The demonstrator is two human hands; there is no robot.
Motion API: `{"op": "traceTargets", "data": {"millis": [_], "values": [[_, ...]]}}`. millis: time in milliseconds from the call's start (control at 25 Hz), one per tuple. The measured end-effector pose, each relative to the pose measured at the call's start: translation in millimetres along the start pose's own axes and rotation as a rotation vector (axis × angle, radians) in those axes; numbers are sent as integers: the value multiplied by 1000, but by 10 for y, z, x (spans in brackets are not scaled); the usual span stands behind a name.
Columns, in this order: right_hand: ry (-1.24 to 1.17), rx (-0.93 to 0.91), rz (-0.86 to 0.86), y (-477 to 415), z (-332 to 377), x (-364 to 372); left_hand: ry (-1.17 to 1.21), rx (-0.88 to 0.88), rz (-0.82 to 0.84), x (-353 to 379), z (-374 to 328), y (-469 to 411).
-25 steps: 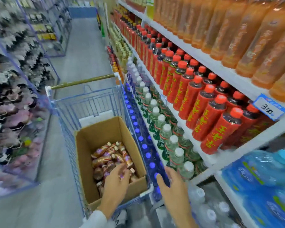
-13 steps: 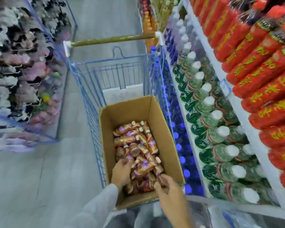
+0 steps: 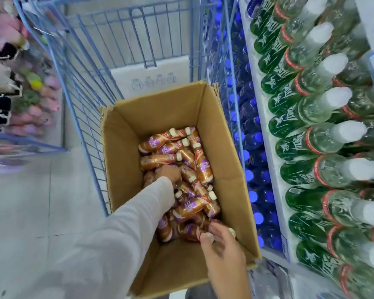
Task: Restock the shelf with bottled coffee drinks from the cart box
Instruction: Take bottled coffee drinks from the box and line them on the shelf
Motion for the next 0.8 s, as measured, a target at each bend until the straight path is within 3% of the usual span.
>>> {"op": "traceTargets", "data": {"millis": [120, 280, 440, 680, 800], "values": [[49, 80, 15, -76, -27, 87, -29, -13, 34, 34, 79, -244], [169, 100, 86, -64, 168, 168, 274, -118, 123, 14, 325, -222], [195, 165, 209, -253, 251, 364, 561, -74, 94, -430, 127, 748], [62, 291, 279, -1150, 168, 1056, 974, -48, 5, -540, 461, 1674], [87, 332, 224, -1686, -9, 1484, 993, -22, -31, -534, 499, 1822]]}}
Point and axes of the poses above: each hand's wrist, its own y-axis away from the middle knuckle, its own x-axis out of the palm, z = x × y, the point moved 9 cm from there along -y, towards the middle knuckle, and after that the axes turned 15 degrees about x, right-handed, at the moved point
